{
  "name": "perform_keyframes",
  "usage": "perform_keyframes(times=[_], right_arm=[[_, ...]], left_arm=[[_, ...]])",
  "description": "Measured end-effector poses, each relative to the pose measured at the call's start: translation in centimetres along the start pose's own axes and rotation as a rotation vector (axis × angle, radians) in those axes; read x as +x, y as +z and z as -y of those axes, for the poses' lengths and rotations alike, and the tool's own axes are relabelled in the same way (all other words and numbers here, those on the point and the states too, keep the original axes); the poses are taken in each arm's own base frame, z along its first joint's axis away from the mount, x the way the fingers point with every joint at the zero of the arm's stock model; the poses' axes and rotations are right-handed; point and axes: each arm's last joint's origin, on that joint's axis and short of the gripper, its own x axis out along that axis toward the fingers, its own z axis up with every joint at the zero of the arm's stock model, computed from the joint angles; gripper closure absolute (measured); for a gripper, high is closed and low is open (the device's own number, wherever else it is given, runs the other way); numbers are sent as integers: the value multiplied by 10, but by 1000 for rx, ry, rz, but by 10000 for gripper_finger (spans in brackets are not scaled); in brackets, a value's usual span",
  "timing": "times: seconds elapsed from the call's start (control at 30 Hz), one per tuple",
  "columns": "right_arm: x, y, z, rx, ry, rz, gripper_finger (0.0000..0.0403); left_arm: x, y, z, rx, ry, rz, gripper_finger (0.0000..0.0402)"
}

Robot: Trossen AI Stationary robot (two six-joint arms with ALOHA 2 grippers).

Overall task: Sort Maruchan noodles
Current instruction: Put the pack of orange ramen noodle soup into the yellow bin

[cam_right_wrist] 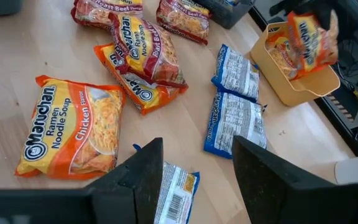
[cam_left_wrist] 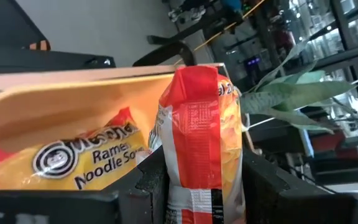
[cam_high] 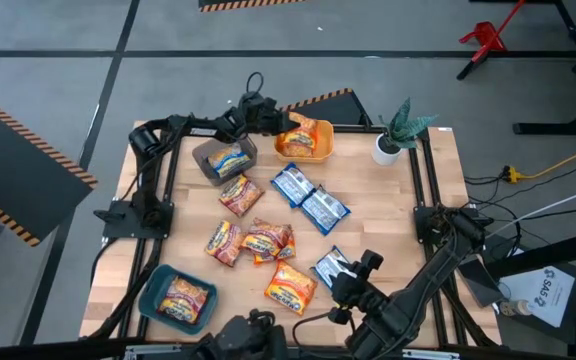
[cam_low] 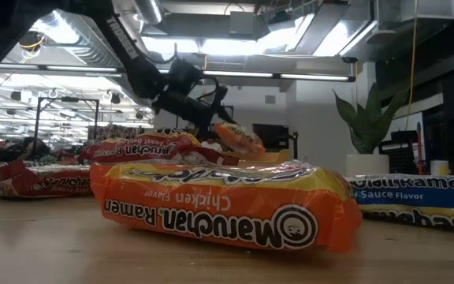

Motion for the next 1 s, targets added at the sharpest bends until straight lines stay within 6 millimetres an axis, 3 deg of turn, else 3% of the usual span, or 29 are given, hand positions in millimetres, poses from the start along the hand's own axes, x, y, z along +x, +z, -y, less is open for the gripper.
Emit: perform_keyframes(times=[0.2,0.47,0.63,1.0], right_arm=[[0,0,0,0,0,0,226],[0,0,0,0,0,1,226],[0,0,0,0,0,1,226],[0,0,0,0,-3,9,226]], left_arm=[[4,-6,-6,-9,52,2,264],[1,0,-10,62,55,1,214],[-5,11,-17,93,-3,-39,195],[-33,47,-45,-73,-76,-92,192]])
